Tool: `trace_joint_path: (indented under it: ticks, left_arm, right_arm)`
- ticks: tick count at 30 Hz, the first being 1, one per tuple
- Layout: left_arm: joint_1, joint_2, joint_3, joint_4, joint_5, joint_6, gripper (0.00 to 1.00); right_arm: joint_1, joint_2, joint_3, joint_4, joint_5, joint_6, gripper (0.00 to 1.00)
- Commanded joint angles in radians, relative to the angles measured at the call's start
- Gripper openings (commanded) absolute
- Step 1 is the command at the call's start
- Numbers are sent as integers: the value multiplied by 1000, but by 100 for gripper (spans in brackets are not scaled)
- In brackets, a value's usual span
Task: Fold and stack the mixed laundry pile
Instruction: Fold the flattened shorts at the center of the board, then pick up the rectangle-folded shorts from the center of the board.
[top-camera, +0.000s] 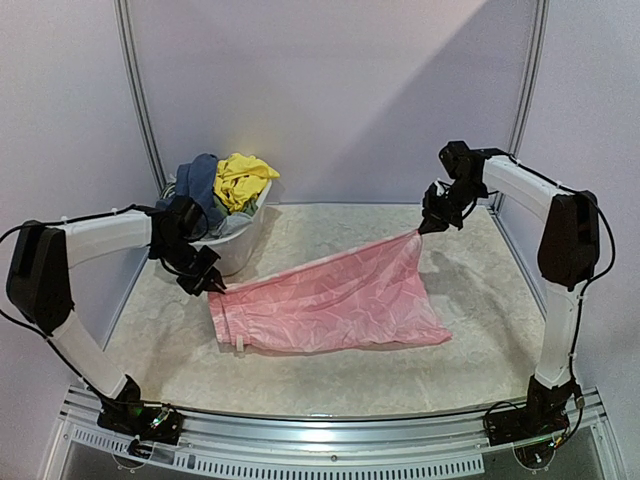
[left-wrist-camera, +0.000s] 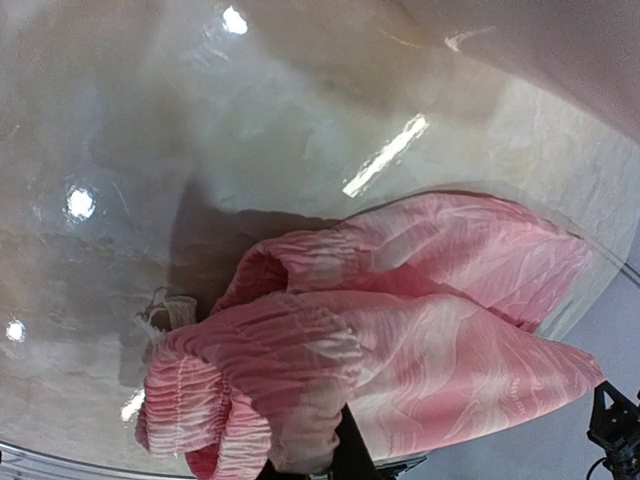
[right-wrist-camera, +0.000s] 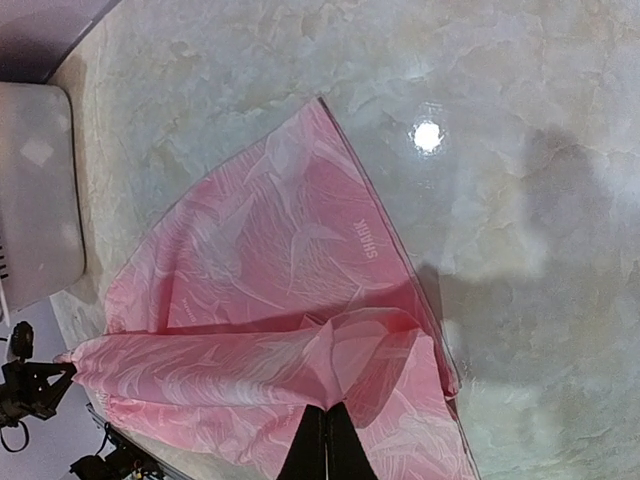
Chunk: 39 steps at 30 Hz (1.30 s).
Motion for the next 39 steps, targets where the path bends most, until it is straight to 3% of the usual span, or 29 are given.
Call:
trace_joint_path:
  ticks: [1,6,8,11,13,17,20,26,33,39]
  left_arm:
    - [40,40,14,-105,-86,54,0]
    - [40,94,50,-94,-79,79,10]
    - [40,91,58,-77,-80,80,27]
    - [42,54,58,-44,-95,72,45]
    - [50,36,63,-32,-102,71,54]
    - [60,14,109,-82,-127,106,78]
    - [63,-7,149,-135,-160,160,98]
    - [62,-79,201,-281,-242,310,99]
    - [15,-285,14,-222,-147,379,90]
    - [-41,-439,-219,-63,-65,362,90]
  right_arm:
    - [-26,48,33,26,88,-10,0]
    - [-25,94,61,30,78,1,0]
    - [-26,117,79,40,59,4,1]
    - [-25,157,137,55,16,8,5]
    - [-24,185,198,42,7,20,15]
    - [-25,239,312,10,4,20,53]
    - [-25,241,363,-15,21,18,59]
    - [-10,148,303,-45,65,4,60]
    - [44,-66,47,7,119,0,57]
    - [115,-243,-178,58,150,52,55]
